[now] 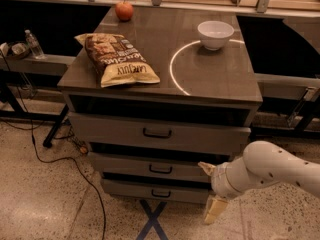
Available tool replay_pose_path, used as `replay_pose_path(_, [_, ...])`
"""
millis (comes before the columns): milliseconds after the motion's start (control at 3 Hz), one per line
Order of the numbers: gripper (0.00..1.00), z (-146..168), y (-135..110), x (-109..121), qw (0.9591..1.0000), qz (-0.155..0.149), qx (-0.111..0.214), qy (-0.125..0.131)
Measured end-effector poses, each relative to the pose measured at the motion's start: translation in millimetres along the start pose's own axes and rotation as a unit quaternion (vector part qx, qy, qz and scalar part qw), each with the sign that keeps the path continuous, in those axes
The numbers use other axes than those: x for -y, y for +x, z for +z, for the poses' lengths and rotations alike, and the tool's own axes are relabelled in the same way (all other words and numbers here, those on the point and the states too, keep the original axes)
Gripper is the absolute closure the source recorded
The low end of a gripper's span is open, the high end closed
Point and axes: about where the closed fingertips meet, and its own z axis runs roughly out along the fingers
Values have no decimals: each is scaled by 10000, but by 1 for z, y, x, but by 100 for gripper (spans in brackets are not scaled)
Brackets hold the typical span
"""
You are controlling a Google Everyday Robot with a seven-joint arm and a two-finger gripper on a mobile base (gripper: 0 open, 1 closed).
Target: Open middle drawer
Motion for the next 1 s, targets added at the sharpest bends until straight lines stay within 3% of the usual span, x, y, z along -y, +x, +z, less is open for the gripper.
replay_pose_path(333, [0,4,0,0,10000,-9,10,-6])
replay_pose_path(1000, [0,45,8,5,9999,128,69,46])
